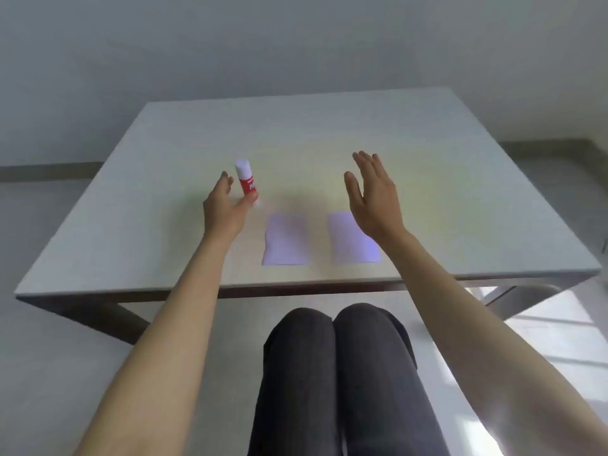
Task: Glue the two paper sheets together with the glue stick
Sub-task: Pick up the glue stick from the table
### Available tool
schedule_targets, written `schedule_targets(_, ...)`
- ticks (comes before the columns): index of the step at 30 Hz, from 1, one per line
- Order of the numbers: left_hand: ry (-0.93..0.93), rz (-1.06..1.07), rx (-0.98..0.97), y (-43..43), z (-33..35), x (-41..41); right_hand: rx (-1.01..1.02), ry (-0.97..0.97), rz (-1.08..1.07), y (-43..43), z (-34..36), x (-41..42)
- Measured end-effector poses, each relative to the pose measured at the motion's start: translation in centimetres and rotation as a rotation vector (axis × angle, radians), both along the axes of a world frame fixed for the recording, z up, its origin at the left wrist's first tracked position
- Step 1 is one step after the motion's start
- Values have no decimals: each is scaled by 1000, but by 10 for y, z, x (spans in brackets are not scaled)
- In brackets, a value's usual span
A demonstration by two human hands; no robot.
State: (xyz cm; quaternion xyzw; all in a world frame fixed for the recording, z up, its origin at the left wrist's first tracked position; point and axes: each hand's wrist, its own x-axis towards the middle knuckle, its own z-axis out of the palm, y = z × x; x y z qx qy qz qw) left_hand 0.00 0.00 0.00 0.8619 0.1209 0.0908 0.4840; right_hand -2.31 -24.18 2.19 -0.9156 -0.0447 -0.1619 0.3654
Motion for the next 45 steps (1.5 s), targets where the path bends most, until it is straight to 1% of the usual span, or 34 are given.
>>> schedule_targets(3,-28,44,31,-11,4,-5,15,-21,-16,4,3,-16)
schedule_targets(7,-82,91,-45,-24,2,-6,-9,-45,48,15,7,-21)
schedule_targets(9,-136,68,12,-25,6,-8,22,-52,76,20,11,-17)
schedule_targets(11,-225,-44,144,-27,11,-11,99,-22,104,28,17,-14)
schedule_targets(13,-328,-157,295,-32,21,-18,236,78,114,38,27,-8)
schedule_targets(14,-368,-192,349,-34,25,-21,324,172,110,43,34,-5)
schedule_targets(16,-419,-236,403,-38,34,-27,456,362,111,50,43,0)
schedule_targets(17,-433,-252,419,-40,38,-28,451,403,109,50,46,2)
schedule_targets(19,-444,-272,466,-42,43,-31,406,397,141,45,49,3)
schedule_targets(22,-440,-258,519,-42,45,-32,491,401,365,30,47,3)
schedule_targets(23,-438,-248,521,-42,44,-32,509,430,386,27,46,2)
schedule_targets(25,-427,-238,536,-43,44,-33,516,474,292,26,44,3)
schedule_targets(27,-407,-252,550,-44,45,-33,506,410,228,27,42,4)
schedule_targets(30,-309,-278,567,-42,43,-32,542,278,292,22,39,9)
schedule_targets(31,-271,-288,571,-40,41,-32,553,238,277,16,38,13)
schedule_targets(33,-207,-286,516,-34,36,-31,522,164,141,-1,33,25)
schedule_targets(34,-179,-290,468,-32,34,-32,434,133,51,-11,28,33)
schedule_targets(36,-132,-319,388,-31,32,-33,163,106,-98,-34,14,48)
schedule_targets(37,-120,-329,345,-33,31,-33,48,118,-140,-44,7,52)
schedule_targets(38,-117,-327,284,-35,30,-32,-26,142,-162,-52,-2,55)
schedule_targets(41,-105,-269,56,-44,28,-30,-105,214,-194,-65,-21,59)
schedule_targets(45,-117,-143,-151,-46,25,-26,-152,233,-187,-69,-26,58)
